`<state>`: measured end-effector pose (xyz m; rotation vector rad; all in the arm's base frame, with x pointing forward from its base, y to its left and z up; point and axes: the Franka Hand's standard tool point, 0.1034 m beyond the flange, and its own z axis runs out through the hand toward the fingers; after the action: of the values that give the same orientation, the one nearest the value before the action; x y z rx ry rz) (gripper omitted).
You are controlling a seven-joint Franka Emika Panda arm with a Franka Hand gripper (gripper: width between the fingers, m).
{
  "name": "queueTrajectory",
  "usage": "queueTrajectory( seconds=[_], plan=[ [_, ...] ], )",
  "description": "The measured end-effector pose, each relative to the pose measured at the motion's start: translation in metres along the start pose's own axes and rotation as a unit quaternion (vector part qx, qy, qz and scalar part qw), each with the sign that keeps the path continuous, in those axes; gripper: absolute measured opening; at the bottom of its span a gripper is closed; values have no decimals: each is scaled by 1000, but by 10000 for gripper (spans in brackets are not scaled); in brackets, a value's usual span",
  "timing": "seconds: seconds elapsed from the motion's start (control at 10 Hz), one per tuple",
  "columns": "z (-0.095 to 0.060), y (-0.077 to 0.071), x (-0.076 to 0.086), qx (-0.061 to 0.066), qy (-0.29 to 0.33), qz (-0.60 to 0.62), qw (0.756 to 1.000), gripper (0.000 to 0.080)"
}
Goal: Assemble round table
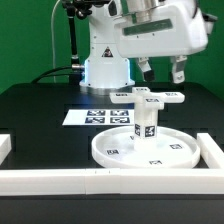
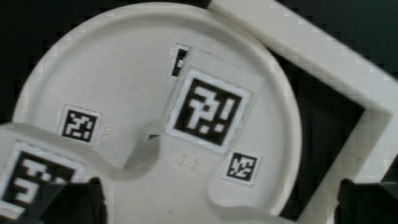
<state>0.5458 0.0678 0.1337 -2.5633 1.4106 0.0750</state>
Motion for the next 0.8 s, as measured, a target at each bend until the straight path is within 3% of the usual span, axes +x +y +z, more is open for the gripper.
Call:
queueTrajectory(
  seconds=[0.5,0.7,0.8],
  plan=[
    [1,2,1,-2,1,-178,984,649],
    [0,4,4,-23,10,-346,938,649],
    [0,5,6,-26,8,-398,917,649]
  ],
)
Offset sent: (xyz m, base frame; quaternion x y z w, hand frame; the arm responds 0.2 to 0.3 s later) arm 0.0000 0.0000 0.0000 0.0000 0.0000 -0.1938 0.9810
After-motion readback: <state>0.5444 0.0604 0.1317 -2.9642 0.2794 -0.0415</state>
